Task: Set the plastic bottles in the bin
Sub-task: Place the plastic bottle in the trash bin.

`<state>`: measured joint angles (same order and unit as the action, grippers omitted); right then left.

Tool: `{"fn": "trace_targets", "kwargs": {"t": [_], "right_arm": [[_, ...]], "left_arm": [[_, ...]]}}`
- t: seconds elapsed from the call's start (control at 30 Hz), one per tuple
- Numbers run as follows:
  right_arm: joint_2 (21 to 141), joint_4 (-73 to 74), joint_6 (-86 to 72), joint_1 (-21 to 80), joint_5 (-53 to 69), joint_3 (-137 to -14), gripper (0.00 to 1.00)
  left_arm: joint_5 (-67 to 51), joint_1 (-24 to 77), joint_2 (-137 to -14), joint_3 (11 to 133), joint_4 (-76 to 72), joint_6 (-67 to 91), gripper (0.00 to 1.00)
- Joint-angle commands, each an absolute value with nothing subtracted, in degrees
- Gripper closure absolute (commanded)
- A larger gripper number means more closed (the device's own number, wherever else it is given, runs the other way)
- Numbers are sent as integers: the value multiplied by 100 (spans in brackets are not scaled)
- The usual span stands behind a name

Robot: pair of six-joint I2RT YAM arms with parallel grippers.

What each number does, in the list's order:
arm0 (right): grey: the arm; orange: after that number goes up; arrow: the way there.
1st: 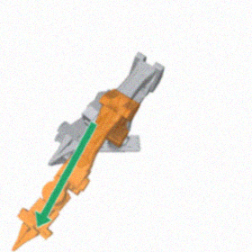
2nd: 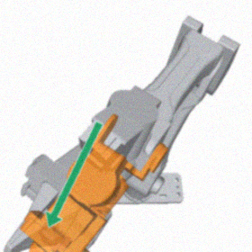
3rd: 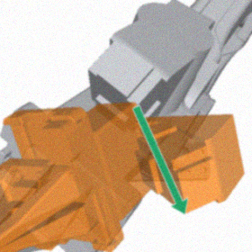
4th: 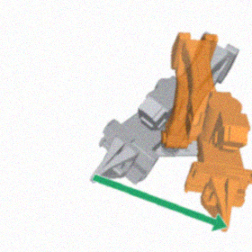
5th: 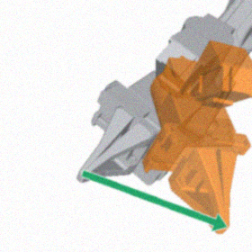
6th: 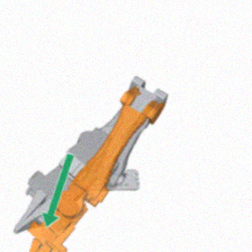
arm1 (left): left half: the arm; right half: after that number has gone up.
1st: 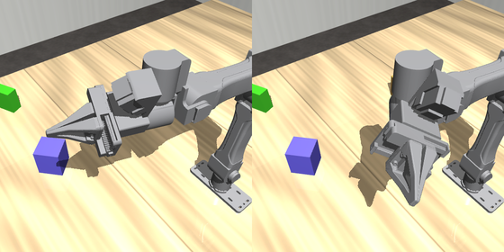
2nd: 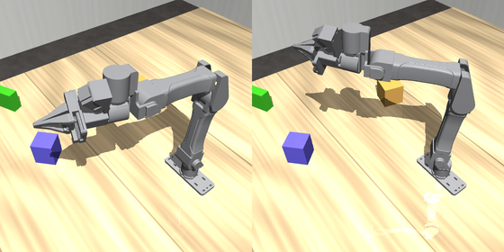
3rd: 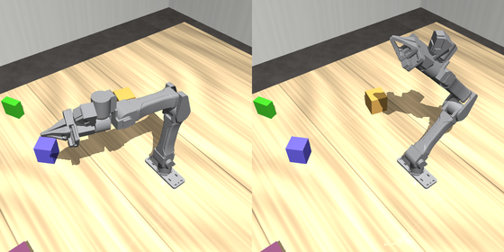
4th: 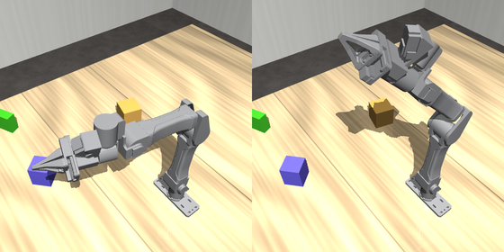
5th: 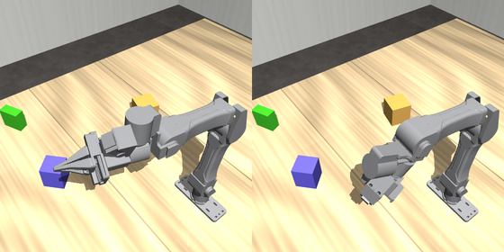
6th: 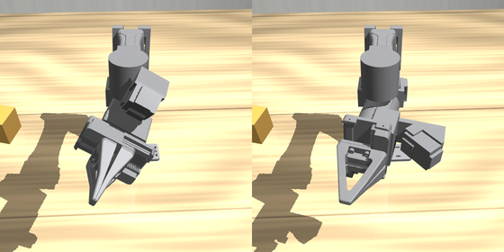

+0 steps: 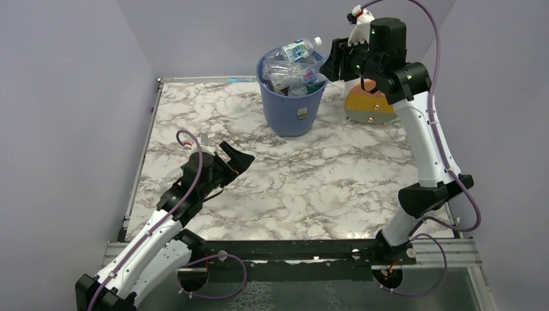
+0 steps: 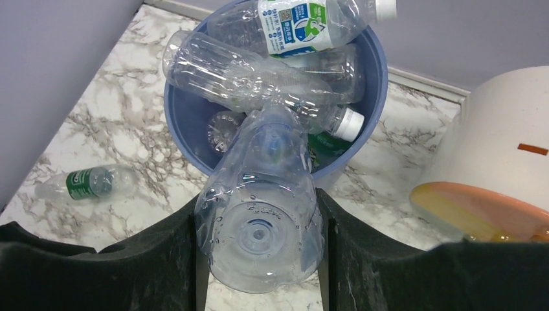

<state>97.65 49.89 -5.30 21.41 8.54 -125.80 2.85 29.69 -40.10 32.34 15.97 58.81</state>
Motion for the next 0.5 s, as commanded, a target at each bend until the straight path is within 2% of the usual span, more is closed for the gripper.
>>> {"fn": "trace_targets", "kwargs": {"t": [0.0, 0.17, 0.47], "right_arm": [[9700, 5115, -352, 2032, 1067, -12519, 54], [9639, 5122, -313, 1950, 1132, -12494, 53], [9843, 5062, -382, 1775, 2137, -12461, 51]], "left_arm": [[225, 2951, -3928, 3314, 1441, 5810, 1], [190, 2953, -3983, 3300, 1410, 5815, 1], [164, 2953, -4030, 3270, 1335, 5835, 1]]}}
